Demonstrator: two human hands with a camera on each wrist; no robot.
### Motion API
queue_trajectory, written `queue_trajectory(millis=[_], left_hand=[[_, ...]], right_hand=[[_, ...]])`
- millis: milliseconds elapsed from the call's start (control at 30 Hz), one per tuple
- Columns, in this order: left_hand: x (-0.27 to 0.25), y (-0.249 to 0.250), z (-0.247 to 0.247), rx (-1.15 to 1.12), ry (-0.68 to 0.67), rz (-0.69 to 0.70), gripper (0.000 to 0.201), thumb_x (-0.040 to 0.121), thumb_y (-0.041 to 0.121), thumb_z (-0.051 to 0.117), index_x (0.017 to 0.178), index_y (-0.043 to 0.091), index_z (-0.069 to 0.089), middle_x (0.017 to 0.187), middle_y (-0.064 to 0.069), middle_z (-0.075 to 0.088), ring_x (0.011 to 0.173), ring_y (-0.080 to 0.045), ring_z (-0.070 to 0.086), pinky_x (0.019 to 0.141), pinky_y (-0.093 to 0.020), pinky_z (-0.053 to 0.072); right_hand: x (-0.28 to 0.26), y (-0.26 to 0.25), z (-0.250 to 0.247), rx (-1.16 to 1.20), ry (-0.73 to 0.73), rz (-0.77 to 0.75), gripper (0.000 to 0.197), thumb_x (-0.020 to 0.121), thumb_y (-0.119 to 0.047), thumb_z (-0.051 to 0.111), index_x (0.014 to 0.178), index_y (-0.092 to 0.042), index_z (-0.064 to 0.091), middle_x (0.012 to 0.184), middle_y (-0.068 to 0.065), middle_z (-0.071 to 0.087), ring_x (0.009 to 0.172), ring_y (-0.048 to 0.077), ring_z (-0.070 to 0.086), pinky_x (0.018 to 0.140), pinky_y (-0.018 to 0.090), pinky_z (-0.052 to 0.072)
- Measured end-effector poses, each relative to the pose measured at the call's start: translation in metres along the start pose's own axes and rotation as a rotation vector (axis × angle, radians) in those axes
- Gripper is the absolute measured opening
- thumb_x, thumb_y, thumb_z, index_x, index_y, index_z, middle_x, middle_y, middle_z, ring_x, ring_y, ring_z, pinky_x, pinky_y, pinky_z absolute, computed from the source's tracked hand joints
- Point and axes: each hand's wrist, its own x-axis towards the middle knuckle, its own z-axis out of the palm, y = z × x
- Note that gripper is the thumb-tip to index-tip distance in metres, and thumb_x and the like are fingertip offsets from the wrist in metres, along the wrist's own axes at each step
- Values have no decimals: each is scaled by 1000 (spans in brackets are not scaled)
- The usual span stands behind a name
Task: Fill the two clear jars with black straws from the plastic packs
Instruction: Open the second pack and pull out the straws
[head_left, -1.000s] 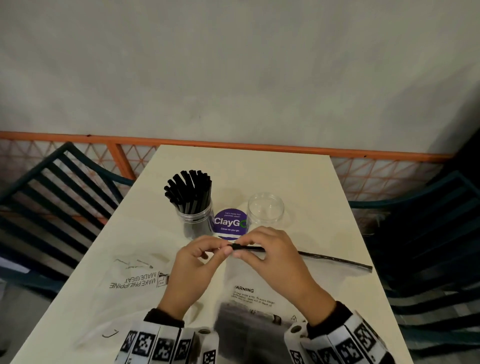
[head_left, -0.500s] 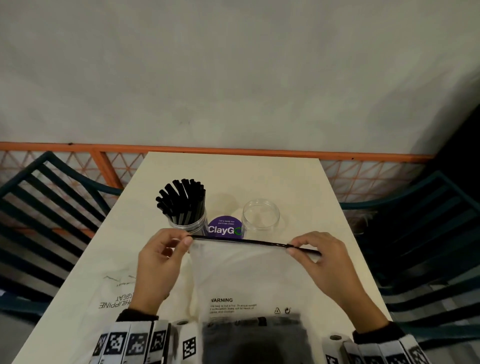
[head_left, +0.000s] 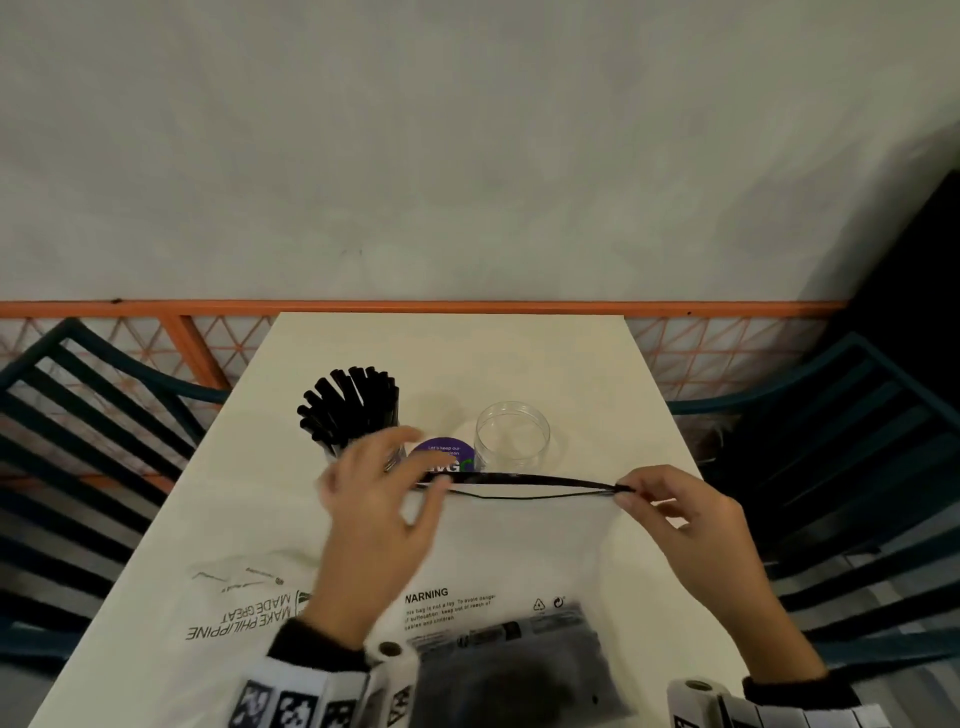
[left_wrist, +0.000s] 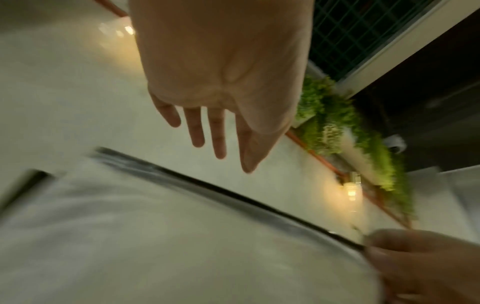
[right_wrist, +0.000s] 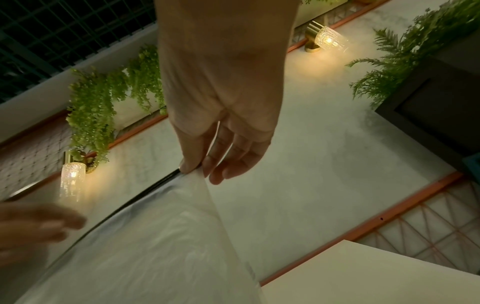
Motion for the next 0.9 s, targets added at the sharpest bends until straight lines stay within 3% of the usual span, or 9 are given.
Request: queue_trajectory(millis=[100,200,300,400,467,567,667,767,900], left_hand=[[-1,27,27,-28,-180,142,25,84,46,44,86,36,67,112,16,57,111,0,38,89,-24,12],[0,29,44,23,-188,141,29,84,44,42,79,33,68,107,17,61,105,-1,47,89,-26,14],[7,12,42,147,-153,-43,43,85,47,36,72,26,72,106,11,62,105,-13,52,90,-32,14],[9,-9,29,266,-144,-300,22,76,42,61,72,24,73,116,-2,60,114,-28,46,94,-46,18],[7,-17,17,301,-139,-384,24,68,39,67,87,25,71,116,-9,55,109,-35,46,91,-50,28],[8,-16,11,40,-284,-391,36,81,20,61,117,17,61,108,-4,53,92,-19,50,86,-24,38],[6,-4,14,-207,-316,-313,32,83,5,58,112,16,64,96,1,61,74,-2,57,69,0,40],[0,6,22,-554,-386,-407,27,83,6,62,102,25,68,99,1,70,83,-5,66,77,-11,50],[1,3,20,-1100,-392,-600,38,75,-15,55,90,15,73,82,-3,72,80,-16,65,69,-20,54]], right_hand=[[-2,-6,5,1,-5,-38,31,79,-14,69,77,-43,57,81,-19,65,88,-1,58,71,3,47],[-4,-7,4,6,6,-63,32,78,-14,69,78,-44,57,85,-15,68,90,2,59,71,6,48],[-7,-4,-1,9,19,-62,32,79,-13,68,78,-43,57,103,-27,58,90,1,59,71,4,47],[-7,0,-6,10,63,-17,31,79,-12,69,78,-42,59,89,-13,65,90,2,58,70,3,47],[-5,1,-5,3,91,34,30,78,-12,70,77,-40,60,85,-11,60,85,5,58,68,7,48],[-1,-3,7,-21,93,139,22,82,-16,67,83,-38,63,87,-2,59,75,9,61,66,12,46],[5,-11,23,-32,83,260,21,81,-29,68,100,-22,67,90,2,62,77,8,60,70,14,45],[11,-9,39,-82,68,338,36,76,-29,74,106,-12,65,91,7,60,76,13,57,69,16,39],[12,9,52,-174,-14,389,27,84,-15,64,109,-4,65,93,11,66,80,17,57,78,19,42]])
